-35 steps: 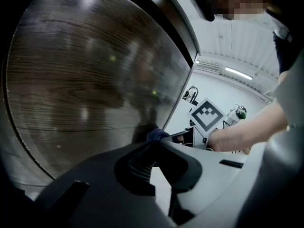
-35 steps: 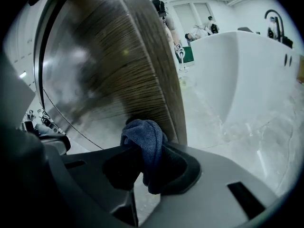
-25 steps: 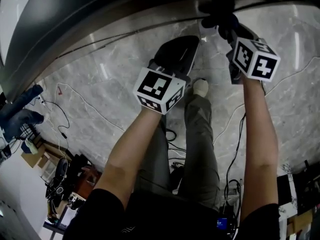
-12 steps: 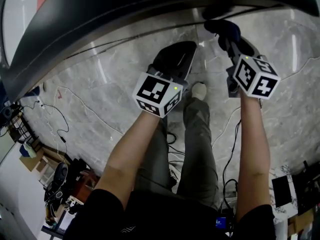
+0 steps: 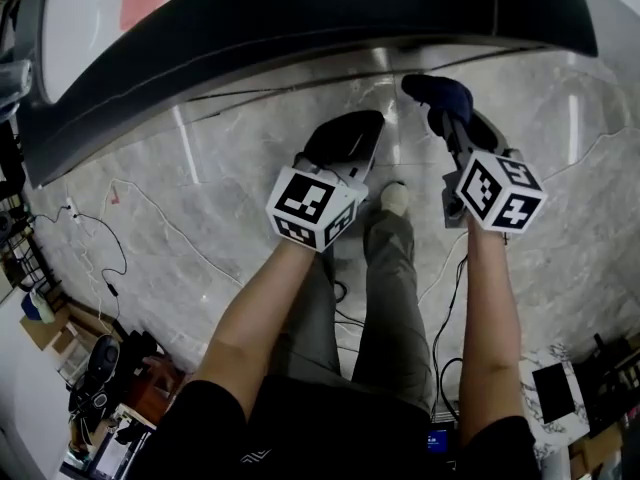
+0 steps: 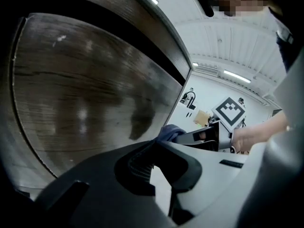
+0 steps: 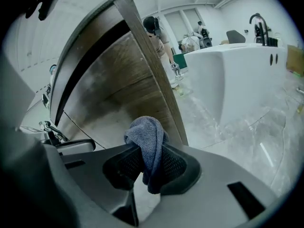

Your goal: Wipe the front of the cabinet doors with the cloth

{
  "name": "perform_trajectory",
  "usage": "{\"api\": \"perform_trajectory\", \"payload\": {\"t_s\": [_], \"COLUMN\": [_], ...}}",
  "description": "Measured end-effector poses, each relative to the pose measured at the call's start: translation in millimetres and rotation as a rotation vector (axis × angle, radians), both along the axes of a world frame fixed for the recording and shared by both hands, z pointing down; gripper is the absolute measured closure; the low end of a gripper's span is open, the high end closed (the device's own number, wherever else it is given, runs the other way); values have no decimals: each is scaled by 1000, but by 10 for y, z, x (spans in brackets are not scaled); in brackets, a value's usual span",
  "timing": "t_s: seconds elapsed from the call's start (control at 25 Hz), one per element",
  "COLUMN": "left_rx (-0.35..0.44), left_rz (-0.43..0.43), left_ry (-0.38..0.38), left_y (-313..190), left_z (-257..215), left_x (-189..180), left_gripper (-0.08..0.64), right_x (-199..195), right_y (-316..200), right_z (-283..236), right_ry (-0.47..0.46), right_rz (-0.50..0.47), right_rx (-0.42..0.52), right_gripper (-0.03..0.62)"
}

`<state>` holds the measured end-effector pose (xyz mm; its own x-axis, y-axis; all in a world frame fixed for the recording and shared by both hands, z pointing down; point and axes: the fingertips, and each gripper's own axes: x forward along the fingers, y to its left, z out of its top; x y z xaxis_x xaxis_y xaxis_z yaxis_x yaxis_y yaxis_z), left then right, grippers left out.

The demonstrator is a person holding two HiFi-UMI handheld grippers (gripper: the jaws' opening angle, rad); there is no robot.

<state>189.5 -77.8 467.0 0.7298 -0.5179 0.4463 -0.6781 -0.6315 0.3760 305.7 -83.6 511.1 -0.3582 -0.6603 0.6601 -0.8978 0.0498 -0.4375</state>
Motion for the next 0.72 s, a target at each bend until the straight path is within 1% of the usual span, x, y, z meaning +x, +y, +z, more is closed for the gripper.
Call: {"api": "perform_trajectory", "payload": {"t_s": [0.24,0.4,0.72], "left_rx": [-1,21,41], "left_rz": [-50,-57,-124], "left_ry": [22,-17,-24], "left_y": [84,174,362], "left_z": [-299,-441,-759], "left_x": [-273,-495,-921], "left_gripper": [561,561,561], "right_x": [-210,-423,-691], "right_y": [73,134,326], "right_z": [-362,-581,-976], "right_ry": [5,8,0], "right_rz": [-17,-40,-70], "right_rx": [23,35,66], "right_gripper": [506,506,506]}}
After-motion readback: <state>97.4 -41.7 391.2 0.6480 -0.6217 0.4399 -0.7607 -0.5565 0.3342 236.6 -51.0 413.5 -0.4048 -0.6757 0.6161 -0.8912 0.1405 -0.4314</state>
